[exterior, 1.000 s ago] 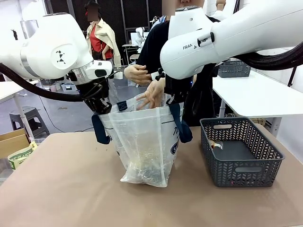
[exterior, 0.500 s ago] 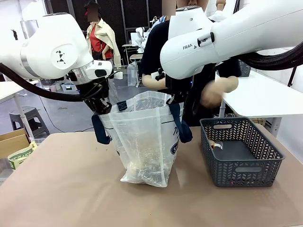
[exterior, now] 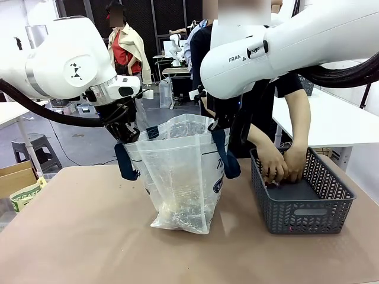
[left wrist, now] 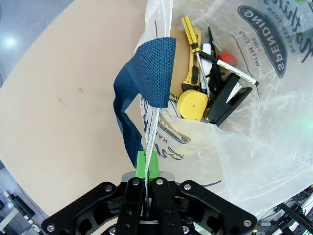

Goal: Transfer purchased items from the store into the shopping bag.
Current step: Move the Reusable shopping bag to the right side of the table.

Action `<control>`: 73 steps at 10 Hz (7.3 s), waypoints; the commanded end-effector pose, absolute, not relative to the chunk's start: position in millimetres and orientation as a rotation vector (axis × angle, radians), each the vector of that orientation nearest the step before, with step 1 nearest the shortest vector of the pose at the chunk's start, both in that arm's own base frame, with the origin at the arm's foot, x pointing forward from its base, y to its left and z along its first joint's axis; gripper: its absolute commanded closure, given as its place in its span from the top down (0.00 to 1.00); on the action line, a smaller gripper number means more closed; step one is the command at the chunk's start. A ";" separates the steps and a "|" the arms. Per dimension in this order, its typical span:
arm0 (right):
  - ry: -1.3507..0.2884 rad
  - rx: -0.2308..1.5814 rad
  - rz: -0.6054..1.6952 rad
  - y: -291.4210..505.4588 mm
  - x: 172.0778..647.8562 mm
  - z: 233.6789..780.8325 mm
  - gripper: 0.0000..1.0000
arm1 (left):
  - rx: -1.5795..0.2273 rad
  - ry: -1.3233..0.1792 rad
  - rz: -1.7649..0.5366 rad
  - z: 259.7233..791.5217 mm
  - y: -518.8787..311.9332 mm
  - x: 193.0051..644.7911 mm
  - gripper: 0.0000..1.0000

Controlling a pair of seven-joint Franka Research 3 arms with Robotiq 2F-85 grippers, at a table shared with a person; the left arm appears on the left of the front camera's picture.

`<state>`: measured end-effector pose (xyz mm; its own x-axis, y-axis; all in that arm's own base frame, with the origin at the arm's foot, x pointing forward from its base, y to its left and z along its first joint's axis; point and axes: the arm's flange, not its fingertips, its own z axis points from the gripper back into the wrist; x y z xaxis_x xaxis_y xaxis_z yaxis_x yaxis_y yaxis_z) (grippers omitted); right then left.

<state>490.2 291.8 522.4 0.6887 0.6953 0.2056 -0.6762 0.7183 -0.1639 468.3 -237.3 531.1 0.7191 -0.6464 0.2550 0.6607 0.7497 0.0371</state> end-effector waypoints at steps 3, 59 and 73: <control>-0.262 -0.078 0.768 291.7 490.1 522.3 0.00 | -0.050 -0.262 -0.727 531.7 -237.1 468.1 0.00; -0.262 -0.078 0.768 291.7 490.1 522.3 0.00 | -0.050 -0.262 -0.727 531.7 -237.1 468.1 0.00; -0.192 -0.018 0.592 339.1 498.6 544.6 0.00 | -0.050 -0.294 -0.799 563.2 -287.7 480.7 0.00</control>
